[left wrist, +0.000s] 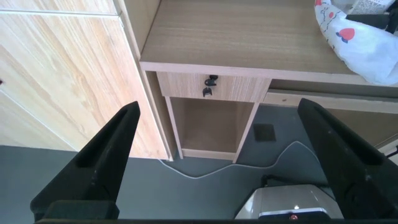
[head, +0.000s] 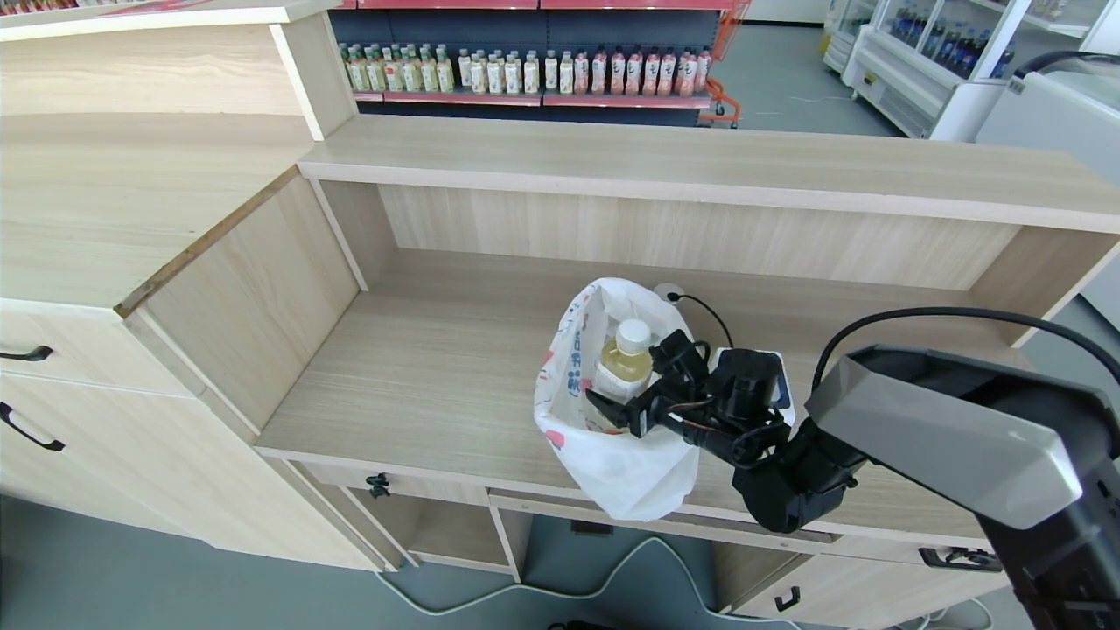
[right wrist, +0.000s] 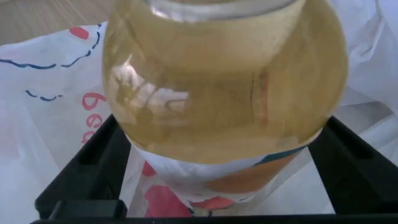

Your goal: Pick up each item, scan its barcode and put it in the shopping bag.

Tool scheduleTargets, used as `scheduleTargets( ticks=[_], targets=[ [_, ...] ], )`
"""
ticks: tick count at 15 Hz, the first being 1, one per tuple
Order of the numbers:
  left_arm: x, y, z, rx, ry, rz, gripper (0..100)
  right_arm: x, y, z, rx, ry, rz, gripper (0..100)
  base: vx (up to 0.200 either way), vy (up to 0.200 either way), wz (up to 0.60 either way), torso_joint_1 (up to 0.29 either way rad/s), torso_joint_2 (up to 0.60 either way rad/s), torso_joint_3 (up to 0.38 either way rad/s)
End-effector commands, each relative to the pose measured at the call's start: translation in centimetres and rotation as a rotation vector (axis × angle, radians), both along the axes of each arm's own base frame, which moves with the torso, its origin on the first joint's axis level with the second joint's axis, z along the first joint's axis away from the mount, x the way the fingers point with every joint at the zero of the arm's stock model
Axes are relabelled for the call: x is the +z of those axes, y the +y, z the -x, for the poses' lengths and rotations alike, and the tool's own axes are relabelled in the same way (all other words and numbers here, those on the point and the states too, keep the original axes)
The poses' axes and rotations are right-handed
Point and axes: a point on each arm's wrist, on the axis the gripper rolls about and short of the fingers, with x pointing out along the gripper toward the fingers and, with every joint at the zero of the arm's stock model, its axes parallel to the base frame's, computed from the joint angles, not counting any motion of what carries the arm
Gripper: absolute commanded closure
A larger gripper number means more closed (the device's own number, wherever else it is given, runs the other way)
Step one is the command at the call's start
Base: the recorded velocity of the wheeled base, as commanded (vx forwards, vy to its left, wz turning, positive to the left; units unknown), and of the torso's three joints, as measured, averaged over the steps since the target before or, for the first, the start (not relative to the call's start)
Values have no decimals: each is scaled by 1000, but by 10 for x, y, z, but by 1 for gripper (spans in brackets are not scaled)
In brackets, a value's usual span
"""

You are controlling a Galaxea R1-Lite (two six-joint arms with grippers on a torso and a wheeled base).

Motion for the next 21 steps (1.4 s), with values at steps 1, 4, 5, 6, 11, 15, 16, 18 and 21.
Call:
scheduleTargets(
  ticks=[1,4,5,6,11,15,16,18,21],
  targets=[
    [0,0,0,0,1,-1,0,15,-1,1,8,-26,-20,0,0,0,0,0,0,0],
    [0,0,0,0,2,1,0,60,-13,7,43,-25,-89,0,0,0,0,0,0,0],
    [0,0,0,0,1,-1,0,83,-21,13,40,-27,-104,0,0,0,0,0,0,0],
    [0,0,0,0,1,-1,0,105,-28,23,34,-24,-124,0,0,0,0,0,0,0],
    [0,0,0,0,1,-1,0,164,-103,124,-80,-32,-135,0,0,0,0,0,0,0],
    [0,0,0,0,1,-1,0,171,-162,158,-280,31,-69,0,0,0,0,0,0,0],
    [0,0,0,0,2,1,0,168,-176,159,-335,50,-50,0,0,0,0,0,0,0],
    [0,0,0,0,2,2,0,166,-186,157,-372,60,-53,0,0,0,0,0,0,0],
    [0,0,0,0,0,9,0,161,-198,156,-418,78,-51,0,0,0,0,0,0,0]
  ],
)
